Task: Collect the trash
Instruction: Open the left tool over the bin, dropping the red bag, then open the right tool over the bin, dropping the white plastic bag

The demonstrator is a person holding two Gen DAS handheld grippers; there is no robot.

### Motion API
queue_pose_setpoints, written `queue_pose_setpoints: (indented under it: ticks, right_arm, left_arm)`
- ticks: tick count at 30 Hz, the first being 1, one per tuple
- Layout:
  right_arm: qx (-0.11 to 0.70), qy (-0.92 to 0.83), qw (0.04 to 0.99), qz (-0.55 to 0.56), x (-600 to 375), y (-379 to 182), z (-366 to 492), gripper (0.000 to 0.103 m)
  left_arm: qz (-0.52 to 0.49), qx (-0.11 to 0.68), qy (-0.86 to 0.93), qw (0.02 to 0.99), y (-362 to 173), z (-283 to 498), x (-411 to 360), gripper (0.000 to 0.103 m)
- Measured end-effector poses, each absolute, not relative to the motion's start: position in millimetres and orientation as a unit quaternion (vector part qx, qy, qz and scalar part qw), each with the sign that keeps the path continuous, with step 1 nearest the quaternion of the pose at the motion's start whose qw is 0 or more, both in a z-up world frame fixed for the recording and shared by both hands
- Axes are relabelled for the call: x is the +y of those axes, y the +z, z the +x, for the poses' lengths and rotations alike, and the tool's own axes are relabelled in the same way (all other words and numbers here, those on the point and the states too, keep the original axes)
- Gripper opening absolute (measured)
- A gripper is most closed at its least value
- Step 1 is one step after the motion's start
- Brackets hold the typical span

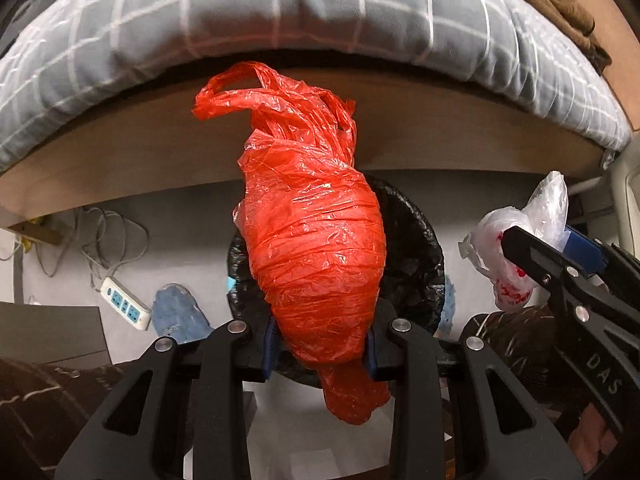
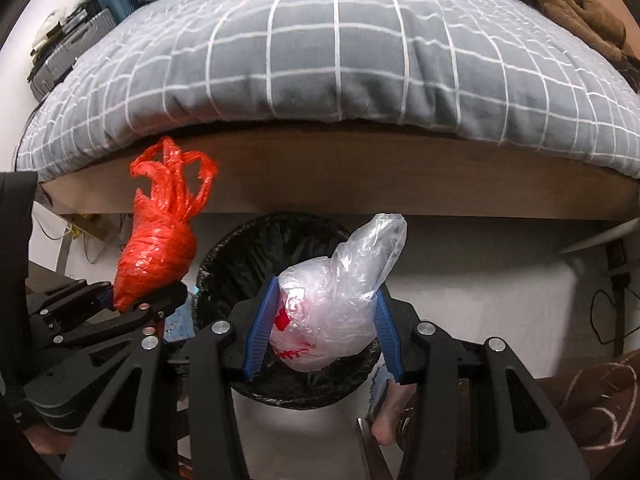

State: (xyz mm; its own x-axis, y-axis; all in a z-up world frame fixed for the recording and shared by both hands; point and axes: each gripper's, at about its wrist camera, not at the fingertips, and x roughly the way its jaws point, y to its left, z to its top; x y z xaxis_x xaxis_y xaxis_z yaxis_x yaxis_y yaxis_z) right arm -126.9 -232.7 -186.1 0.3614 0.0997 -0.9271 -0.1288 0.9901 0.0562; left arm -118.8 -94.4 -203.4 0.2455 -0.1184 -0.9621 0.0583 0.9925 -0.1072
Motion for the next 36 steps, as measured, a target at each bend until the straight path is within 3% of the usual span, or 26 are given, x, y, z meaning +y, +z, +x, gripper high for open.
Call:
queue_pose_setpoints:
  ticks: [6, 9, 13, 22, 36]
  right_arm:
    - [0.573, 0.044, 0.819, -0.002, -254, -200, -128, 0.045]
    - [0.578, 0.036, 0.815, 0.0, -257, -203, -127, 0.045]
    - [0.574, 0.037, 0.818, -0.001, -251, -201, -127, 0.045]
    - [0.556, 0.062, 0.828, -0.014, -224, -191, -125, 0.045]
    - [0.554, 0.103, 0.826, -0.034, -166, -187, -117, 0.045]
  left_arm:
    - [-0.017, 0.626, -0.076, 0.776, -223, -113, -114, 0.032]
    - [-0.006, 0.624, -0.078, 0.778, -224, -113, -121, 0.038]
    - [0.001, 0.616, -0.069, 0.785, -220, -114, -117, 0.064]
    - [-0.005, 0.579, -0.031, 0.815, -194, -115, -83, 0.095]
    - [-0.041, 0.572, 0.029, 0.819, -192, -131, 3, 0.097]
